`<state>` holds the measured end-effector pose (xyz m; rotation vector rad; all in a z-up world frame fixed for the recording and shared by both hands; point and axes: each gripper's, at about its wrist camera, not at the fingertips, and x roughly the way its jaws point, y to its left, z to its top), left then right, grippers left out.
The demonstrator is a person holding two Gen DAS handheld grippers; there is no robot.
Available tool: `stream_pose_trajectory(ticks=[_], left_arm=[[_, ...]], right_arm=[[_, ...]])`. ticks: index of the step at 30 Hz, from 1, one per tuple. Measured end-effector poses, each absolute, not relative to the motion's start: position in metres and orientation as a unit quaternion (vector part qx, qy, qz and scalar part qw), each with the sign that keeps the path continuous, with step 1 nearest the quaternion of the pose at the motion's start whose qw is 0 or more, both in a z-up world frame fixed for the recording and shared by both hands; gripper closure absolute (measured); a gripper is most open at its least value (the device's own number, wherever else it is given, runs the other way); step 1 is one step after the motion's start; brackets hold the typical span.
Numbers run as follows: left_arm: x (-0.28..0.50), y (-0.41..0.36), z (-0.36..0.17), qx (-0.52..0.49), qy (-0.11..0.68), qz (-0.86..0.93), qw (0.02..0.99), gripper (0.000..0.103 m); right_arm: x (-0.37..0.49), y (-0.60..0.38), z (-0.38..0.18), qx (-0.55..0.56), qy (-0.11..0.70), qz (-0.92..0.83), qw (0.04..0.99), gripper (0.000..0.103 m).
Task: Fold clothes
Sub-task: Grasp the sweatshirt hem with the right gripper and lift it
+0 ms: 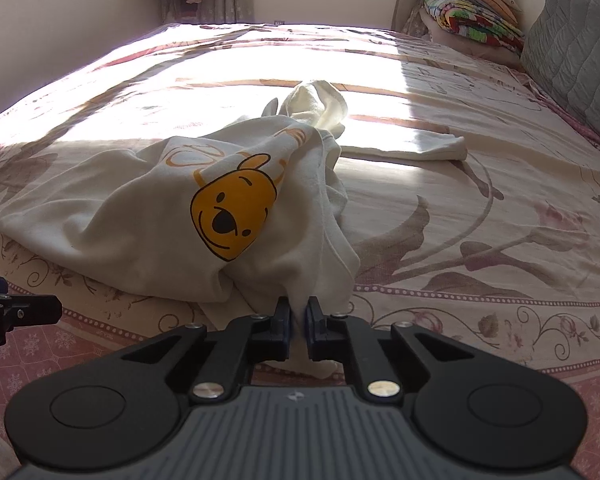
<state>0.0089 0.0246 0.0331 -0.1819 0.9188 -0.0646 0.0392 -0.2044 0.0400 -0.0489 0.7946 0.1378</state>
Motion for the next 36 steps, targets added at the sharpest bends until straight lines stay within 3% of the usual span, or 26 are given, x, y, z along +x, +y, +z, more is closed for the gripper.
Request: stream_pose_trajectory(ticks=[9, 25, 36], left_arm=[[0.009, 0.032, 0.037, -0.105, 0.439, -0.033, 0.892, 0.0], [0.011, 0.057, 0.038, -0.271, 0.434, -0.113, 0.852, 0.003], [0.03, 0.074, 0.061, -0.129, 0.402, -0.008, 0.906, 0.003]], right_arm=[[0.028, -0.195, 0.054, 0.03, 0.39, 0.158, 0.907, 0.095], [0.002, -0.16, 0.065, 0.038, 0.406, 0.32, 0.855, 0.095], [0.01, -0.207, 0.076, 0.033, 0.395, 0.223, 0.891, 0.095]])
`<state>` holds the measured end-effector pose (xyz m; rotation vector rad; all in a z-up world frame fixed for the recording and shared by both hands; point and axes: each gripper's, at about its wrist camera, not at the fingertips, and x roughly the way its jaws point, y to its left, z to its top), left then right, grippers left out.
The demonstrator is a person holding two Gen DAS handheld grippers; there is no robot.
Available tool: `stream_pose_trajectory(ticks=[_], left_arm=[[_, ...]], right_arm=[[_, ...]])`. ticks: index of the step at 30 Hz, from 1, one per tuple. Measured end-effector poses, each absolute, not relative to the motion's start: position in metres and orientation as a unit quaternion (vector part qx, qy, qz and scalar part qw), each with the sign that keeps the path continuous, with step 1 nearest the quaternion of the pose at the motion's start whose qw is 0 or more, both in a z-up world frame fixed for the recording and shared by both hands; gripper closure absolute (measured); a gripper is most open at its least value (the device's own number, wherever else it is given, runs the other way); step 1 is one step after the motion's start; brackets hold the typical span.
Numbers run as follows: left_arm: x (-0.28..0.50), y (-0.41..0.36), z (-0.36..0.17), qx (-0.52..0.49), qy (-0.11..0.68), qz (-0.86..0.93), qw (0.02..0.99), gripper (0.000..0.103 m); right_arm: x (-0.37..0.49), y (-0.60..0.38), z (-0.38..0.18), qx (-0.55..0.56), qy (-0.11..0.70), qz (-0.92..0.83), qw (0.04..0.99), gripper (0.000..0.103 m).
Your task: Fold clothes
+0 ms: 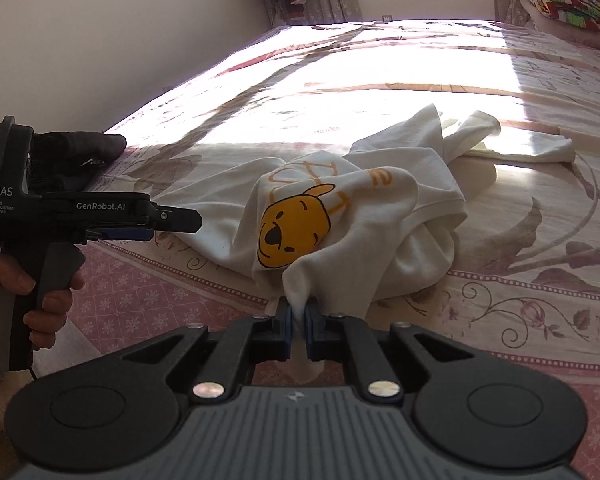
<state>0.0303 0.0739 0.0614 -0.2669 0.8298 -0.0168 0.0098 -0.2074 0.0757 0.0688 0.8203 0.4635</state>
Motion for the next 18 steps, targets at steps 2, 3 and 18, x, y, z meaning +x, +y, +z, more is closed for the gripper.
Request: stream_pose_trajectory(ticks=[2, 3, 18], left_arm=[[0.032, 0.085, 0.062, -0.118, 0.398, 0.012, 0.91, 0.003], [0.032, 0.089, 0.061, -0.115, 0.397, 0.018, 0.91, 0.003], [0.041, 0.074, 0.04, -0.086, 0.415, -0.026, 0.905, 0.003]], right_arm=[[0.013, -0.222, 0.076, 0.038, 0.39, 0.194, 0.899, 0.095], [0.015, -0.23, 0.077, 0.042, 0.386, 0.178, 0.904, 0.095], [0.034, -0.325, 0.065, 0.113, 0.349, -0.037, 0.93, 0.095]])
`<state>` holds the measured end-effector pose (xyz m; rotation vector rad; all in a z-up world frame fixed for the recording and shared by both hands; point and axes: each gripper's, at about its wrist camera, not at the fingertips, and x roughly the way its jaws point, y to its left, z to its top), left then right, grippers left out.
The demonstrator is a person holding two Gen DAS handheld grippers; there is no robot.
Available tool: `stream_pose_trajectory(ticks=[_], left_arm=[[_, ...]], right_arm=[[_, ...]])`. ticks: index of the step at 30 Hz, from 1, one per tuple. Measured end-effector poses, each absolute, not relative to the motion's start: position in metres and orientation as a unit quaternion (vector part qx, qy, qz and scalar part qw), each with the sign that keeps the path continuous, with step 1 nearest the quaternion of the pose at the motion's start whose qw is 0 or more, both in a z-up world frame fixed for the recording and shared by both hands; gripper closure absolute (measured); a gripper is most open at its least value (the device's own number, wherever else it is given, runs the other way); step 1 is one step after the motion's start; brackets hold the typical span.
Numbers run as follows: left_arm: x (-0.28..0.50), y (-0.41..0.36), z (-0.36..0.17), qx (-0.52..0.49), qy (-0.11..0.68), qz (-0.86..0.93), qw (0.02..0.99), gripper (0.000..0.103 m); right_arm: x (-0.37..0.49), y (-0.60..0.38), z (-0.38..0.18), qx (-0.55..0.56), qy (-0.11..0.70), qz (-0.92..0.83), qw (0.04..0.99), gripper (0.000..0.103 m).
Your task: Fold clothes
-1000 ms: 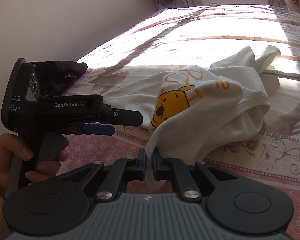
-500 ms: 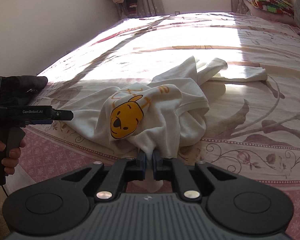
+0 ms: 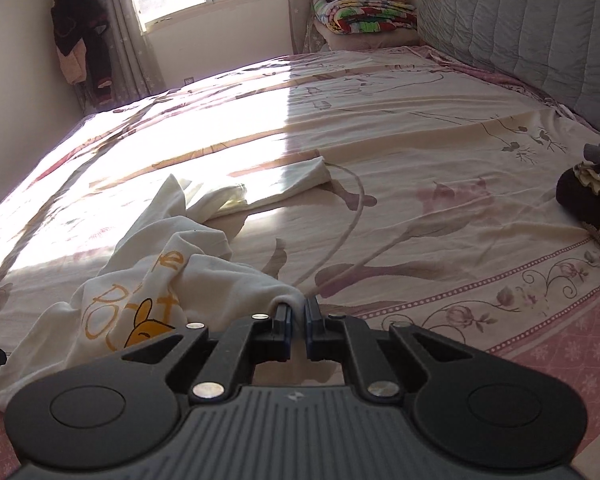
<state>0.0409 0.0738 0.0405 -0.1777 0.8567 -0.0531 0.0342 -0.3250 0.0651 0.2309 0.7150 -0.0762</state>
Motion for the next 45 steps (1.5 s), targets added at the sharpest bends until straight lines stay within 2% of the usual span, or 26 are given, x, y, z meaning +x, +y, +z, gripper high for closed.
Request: stream_pose_trajectory(ticks=[5, 8, 10, 11, 13, 17, 20, 24, 27, 30, 41, 45], left_arm=[[0.038, 0.05, 0.04, -0.066, 0.418, -0.081, 0.902, 0.004], [0.038, 0.043, 0.037, -0.047, 0.422, -0.085, 0.902, 0.012], [0.039, 0.041, 0.035, -0.043, 0.429, -0.083, 0.898, 0.023], [0.039, 0.041, 0.033, -0.041, 0.433, -0.081, 0.897, 0.025], [0.039, 0.04, 0.031, -0.036, 0.437, -0.075, 0.895, 0.039], [0.038, 0.043, 0.031, -0.034, 0.433, -0.073, 0.898, 0.053], [0.038, 0.044, 0.031, -0.04, 0.434, -0.079, 0.896, 0.074], [0.038, 0.046, 0.034, -0.058, 0.452, -0.087, 0.886, 0.086], [0.035, 0.048, 0.036, -0.092, 0.465, -0.106, 0.874, 0.089], [0.027, 0.043, 0.039, -0.106, 0.47, -0.143, 0.864, 0.091], [-0.008, -0.013, 0.044, -0.167, 0.479, -0.322, 0.8, 0.093], [-0.019, -0.034, 0.048, -0.166, 0.475, -0.37, 0.781, 0.097]], right_arm=[[0.034, -0.331, 0.059, 0.123, 0.363, -0.04, 0.923, 0.089], [0.031, -0.332, 0.061, 0.121, 0.36, -0.044, 0.924, 0.077], [0.03, -0.333, 0.062, 0.122, 0.359, -0.047, 0.924, 0.067], [0.03, -0.334, 0.062, 0.123, 0.359, -0.047, 0.924, 0.066], [0.029, -0.336, 0.062, 0.126, 0.358, -0.048, 0.924, 0.064], [0.026, -0.334, 0.066, 0.126, 0.351, -0.043, 0.927, 0.063], [0.023, -0.332, 0.069, 0.13, 0.345, -0.033, 0.929, 0.062], [0.016, -0.33, 0.072, 0.154, 0.344, -0.017, 0.926, 0.062], [0.011, -0.327, 0.076, 0.173, 0.337, 0.008, 0.925, 0.052], [0.009, -0.323, 0.08, 0.175, 0.329, 0.016, 0.928, 0.048], [0.014, -0.31, 0.078, 0.186, 0.336, 0.04, 0.922, 0.047], [0.017, -0.3, 0.08, 0.178, 0.336, 0.051, 0.923, 0.046]])
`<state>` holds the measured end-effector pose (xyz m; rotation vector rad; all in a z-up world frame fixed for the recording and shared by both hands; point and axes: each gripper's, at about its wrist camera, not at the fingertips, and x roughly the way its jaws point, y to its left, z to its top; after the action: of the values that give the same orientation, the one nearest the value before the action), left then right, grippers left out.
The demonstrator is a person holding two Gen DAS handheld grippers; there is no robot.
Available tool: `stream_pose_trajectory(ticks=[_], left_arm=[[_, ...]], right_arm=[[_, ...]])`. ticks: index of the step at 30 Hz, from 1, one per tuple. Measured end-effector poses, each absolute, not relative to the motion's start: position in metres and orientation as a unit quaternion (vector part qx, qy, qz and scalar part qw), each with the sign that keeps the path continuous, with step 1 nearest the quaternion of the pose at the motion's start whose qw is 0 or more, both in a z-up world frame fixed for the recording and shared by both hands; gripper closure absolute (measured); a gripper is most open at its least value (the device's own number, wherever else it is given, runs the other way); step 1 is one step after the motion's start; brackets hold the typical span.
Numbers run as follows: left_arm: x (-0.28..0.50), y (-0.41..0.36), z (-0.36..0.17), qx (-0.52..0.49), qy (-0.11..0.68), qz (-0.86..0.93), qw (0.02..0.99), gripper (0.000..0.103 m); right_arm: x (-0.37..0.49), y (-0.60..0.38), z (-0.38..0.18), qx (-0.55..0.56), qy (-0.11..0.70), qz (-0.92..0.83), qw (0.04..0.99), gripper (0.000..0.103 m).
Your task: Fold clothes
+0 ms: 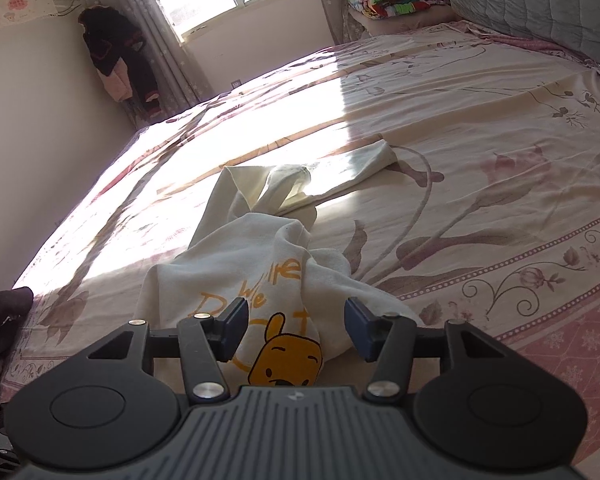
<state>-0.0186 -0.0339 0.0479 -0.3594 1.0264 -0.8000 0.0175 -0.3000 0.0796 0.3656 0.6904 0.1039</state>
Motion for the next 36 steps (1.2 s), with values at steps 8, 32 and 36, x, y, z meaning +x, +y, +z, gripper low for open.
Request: stream_pose_trajectory(ticks=[8, 32, 36], left_arm=[[-0.024, -0.048, 0.043, -0.142, 0.488, -0.365, 0.78, 0.097], [0.143, -0.003, 0.053, -0.305, 0.475, -0.182, 0.805, 0.036], [0.156, -0.015, 0.042, -0.322, 0.483, -0.166, 0.797, 0.044]], right_arm=[[0.026, -0.286, 0.076, 0.176, 0.342, 0.06, 0.921, 0.044], [0.054, -0.317, 0.06, 0.178, 0.35, 0.029, 0.919, 0.039], [0.056, -0.324, 0.053, 0.204, 0.359, 0.029, 0.91, 0.038]])
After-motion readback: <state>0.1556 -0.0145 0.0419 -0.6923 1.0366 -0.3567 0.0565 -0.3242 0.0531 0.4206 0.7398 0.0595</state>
